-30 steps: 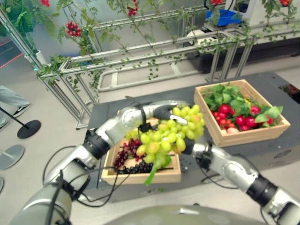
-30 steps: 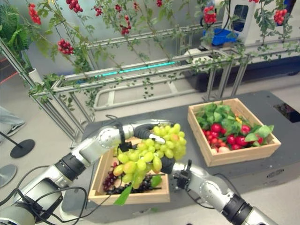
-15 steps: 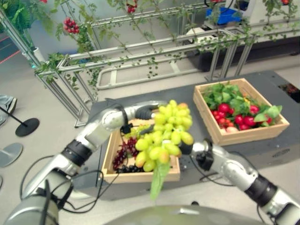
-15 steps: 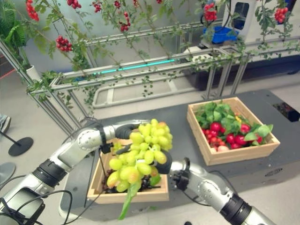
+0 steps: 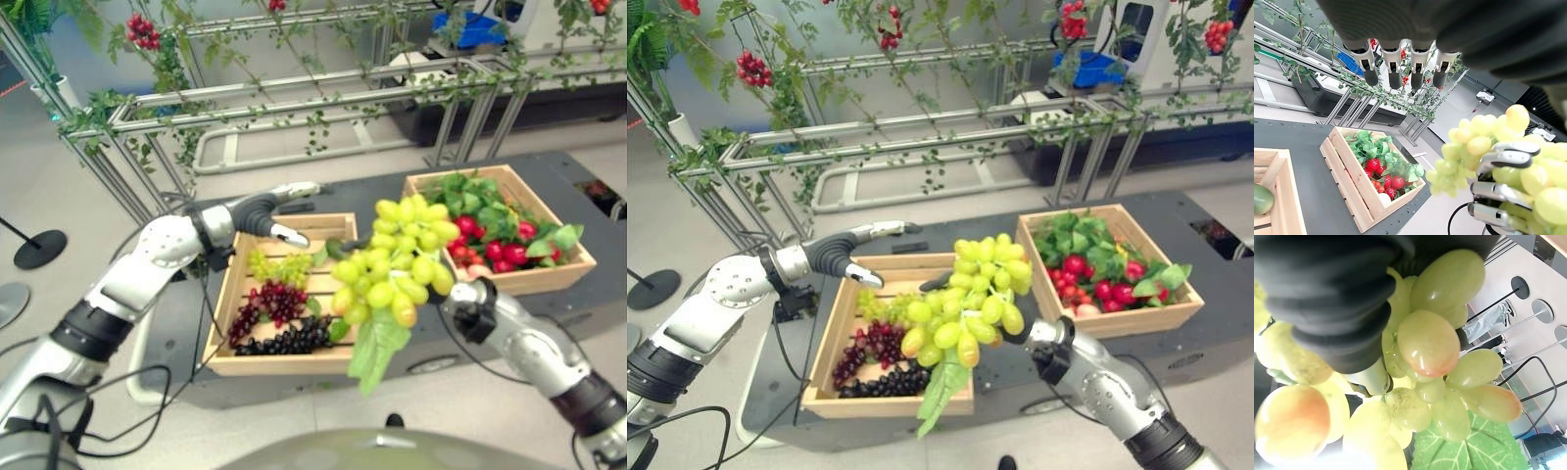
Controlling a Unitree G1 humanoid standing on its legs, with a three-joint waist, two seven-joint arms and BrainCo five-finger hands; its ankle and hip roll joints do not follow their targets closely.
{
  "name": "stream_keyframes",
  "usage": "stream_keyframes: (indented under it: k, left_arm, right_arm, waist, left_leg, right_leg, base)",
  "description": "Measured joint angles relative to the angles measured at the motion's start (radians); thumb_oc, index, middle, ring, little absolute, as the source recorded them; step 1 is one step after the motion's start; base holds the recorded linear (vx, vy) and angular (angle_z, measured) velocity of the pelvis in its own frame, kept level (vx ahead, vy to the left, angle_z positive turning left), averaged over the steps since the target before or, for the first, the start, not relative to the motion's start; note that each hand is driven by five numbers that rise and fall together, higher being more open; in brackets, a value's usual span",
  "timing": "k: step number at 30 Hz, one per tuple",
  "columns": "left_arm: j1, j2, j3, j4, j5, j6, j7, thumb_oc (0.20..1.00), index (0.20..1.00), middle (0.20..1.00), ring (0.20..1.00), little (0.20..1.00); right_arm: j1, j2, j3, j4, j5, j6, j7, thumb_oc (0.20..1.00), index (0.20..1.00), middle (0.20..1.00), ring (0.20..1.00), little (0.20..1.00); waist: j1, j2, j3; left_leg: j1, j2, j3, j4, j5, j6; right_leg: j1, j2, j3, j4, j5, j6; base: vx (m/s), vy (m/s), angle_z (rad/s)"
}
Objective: Pick up the fruits from the basket on one side to the basket on the other side
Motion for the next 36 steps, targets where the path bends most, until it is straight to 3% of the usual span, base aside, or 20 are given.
stream_keyframes:
  k: [5,11,17,21,25,29,31,33,34,35,36]
  left_arm:
    - [0.015,0.011,0.008,0.0,-0.009,0.0,0.0,1.0,1.0,1.0,1.0,1.0]
    - [0.133,0.018,0.151,0.001,-0.085,-0.003,0.005,1.0,1.0,1.0,1.0,1.0]
    - [0.212,0.052,0.195,0.003,-0.138,-0.001,0.006,1.0,1.0,1.0,1.0,1.0]
    - [0.225,0.038,0.195,0.009,-0.174,-0.007,0.036,1.0,1.0,1.0,1.0,1.0]
    - [0.308,-0.057,0.281,0.016,-0.249,-0.023,0.073,1.0,1.0,1.0,1.0,1.0]
    - [0.365,-0.116,0.358,0.023,-0.34,-0.026,0.107,1.0,1.0,1.0,1.0,1.0]
    - [0.37,-0.118,0.365,0.025,-0.366,-0.026,0.116,1.0,1.0,1.0,1.0,1.0]
    - [0.386,-0.123,0.383,0.019,-0.399,-0.027,0.123,1.0,1.0,1.0,1.0,1.0]
    - [0.394,-0.136,0.399,0.014,-0.411,-0.029,0.136,1.0,1.0,1.0,1.0,1.0]
    - [0.394,-0.155,0.404,0.014,-0.423,-0.029,0.15,1.0,1.0,1.0,1.0,1.0]
    - [0.393,-0.173,0.404,0.014,-0.431,-0.028,0.16,1.0,1.0,1.0,1.0,1.0]
  right_arm:
    - [0.024,-0.001,-0.036,0.0,0.0,0.0,0.001,0.2,0.2,0.2,0.2,0.2]
    - [0.104,-0.003,-0.161,0.0,0.0,-0.009,0.006,0.2,0.2,0.2,0.2,0.2]
    - [0.188,-0.099,-0.275,-0.015,0.0,-0.036,0.008,0.2,0.2,0.2,0.2,0.2]
    - [0.218,-0.111,-0.37,-0.009,-0.001,-0.083,-0.012,0.2,0.2,0.2,0.2,0.2]
    - [0.226,-0.091,-0.452,0.013,-0.011,-0.132,-0.037,0.2,0.2,0.2,0.2,0.2]
    - [0.233,-0.076,-0.496,0.054,-0.024,-0.177,-0.063,0.2,0.2,0.2,0.2,0.2]
    - [0.23,-0.063,-0.494,0.079,-0.035,-0.181,-0.076,0.2,0.2,0.2,0.2,0.2]
    - [0.225,-0.058,-0.492,0.089,-0.048,-0.182,-0.082,0.2,0.2,0.2,0.2,0.2]
    - [0.192,-0.03,-0.484,0.102,-0.05,-0.183,-0.094,0.2,0.2,0.2,0.2,0.2]
    - [0.169,-0.028,-0.484,0.1,-0.05,-0.184,-0.098,0.2,0.2,0.2,0.2,0.2]
    - [0.169,-0.033,-0.483,0.096,-0.05,-0.184,-0.099,0.2,0.2,0.2,0.2,0.2]
  waist:
    - [0.0,-0.003,-0.001]
    - [-0.011,-0.009,-0.002]
    - [-0.022,-0.016,0.0]
    - [-0.048,-0.03,0.015]
    - [-0.08,-0.037,0.038]
    - [-0.114,-0.074,0.07]
    - [-0.112,-0.09,0.078]
    - [-0.11,-0.105,0.089]
    - [-0.076,-0.097,0.099]
    - [-0.035,-0.062,0.119]
    - [-0.032,-0.057,0.119]
  left_leg:
    - [0.0,0.0,0.0,0.0,0.0,0.0]
    - [0.001,0.0,0.004,0.0,-0.001,-0.002]
    - [0.017,-0.006,0.035,0.009,-0.011,-0.002]
    - [0.029,-0.021,0.086,0.008,-0.014,0.003]
    - [0.053,-0.049,0.163,0.006,-0.036,0.024]
    - [0.049,-0.085,0.252,0.016,-0.055,0.039]
    - [0.049,-0.093,0.293,0.019,-0.058,0.041]
    - [0.033,-0.094,0.358,0.045,-0.069,0.039]
    - [0.007,-0.061,0.432,0.091,-0.089,0.043]
    - [0.002,-0.011,0.458,0.122,-0.113,0.029]
    - [-0.001,0.005,0.463,0.142,-0.115,0.032]
  right_leg:
    - [0.0,0.0,0.0,0.0,0.0,0.0]
    - [-0.001,0.001,0.005,0.0,0.0,0.0]
    - [-0.005,-0.001,0.04,0.002,0.002,0.002]
    - [-0.037,-0.001,0.097,0.02,0.012,0.008]
    - [-0.074,-0.005,0.195,0.041,0.028,0.022]
    - [-0.135,-0.014,0.287,0.052,0.056,0.039]
    - [-0.158,-0.02,0.296,0.041,0.054,0.052]
    - [-0.202,-0.033,0.266,0.043,0.055,0.077]
    - [-0.231,-0.066,0.082,0.058,0.001,0.03]
    - [-0.271,-0.105,-0.128,0.223,-0.036,0.022]
    - [-0.263,-0.131,-0.245,0.306,-0.057,0.016]
  base:
    - [0.0,0.0,0.0]
    - [0.0,0.003,-0.01]
    - [-0.05,0.052,-0.17]
    - [-0.1,0.133,-0.39]
    - [-0.12,0.139,-0.69]
    - [-0.16,0.088,-0.78]
    - [-0.2,0.036,-0.79]
    - [-0.21,0.007,-1.0]
    - [-0.08,-0.043,-1.38]
    - [-0.01,-0.006,-1.31]
    - [0.03,-0.158,-1.2]
